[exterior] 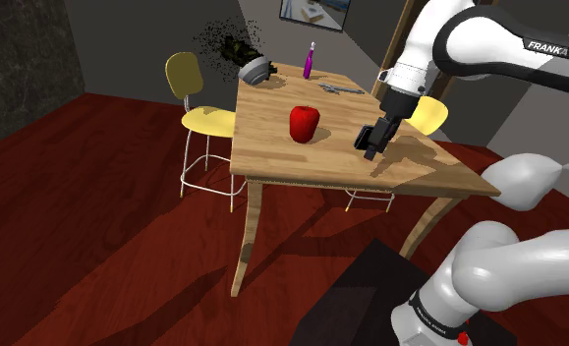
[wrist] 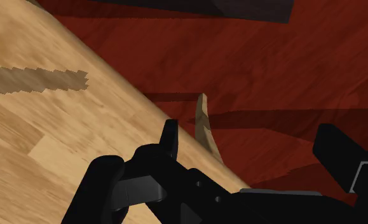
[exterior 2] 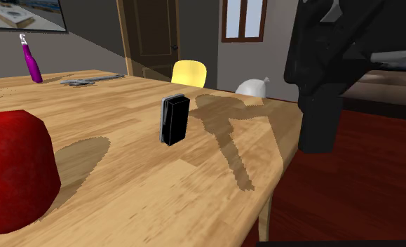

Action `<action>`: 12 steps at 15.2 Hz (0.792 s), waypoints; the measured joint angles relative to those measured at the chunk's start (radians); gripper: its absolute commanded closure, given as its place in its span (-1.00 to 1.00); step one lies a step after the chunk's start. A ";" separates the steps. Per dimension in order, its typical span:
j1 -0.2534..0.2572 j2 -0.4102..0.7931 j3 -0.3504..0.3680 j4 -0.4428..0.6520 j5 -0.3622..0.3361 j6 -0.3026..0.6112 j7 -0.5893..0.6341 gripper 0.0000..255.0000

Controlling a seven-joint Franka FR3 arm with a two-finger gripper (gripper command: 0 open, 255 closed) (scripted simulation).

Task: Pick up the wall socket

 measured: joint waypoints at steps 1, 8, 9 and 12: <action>0.000 0.000 0.000 0.000 0.000 0.000 0.000 -1.00; -0.050 0.079 -0.087 0.024 -0.064 0.101 -0.082 -1.00; -0.059 0.101 -0.106 0.034 -0.075 0.121 -0.101 -1.00; -0.080 0.151 -0.154 0.063 -0.098 0.168 -0.144 -1.00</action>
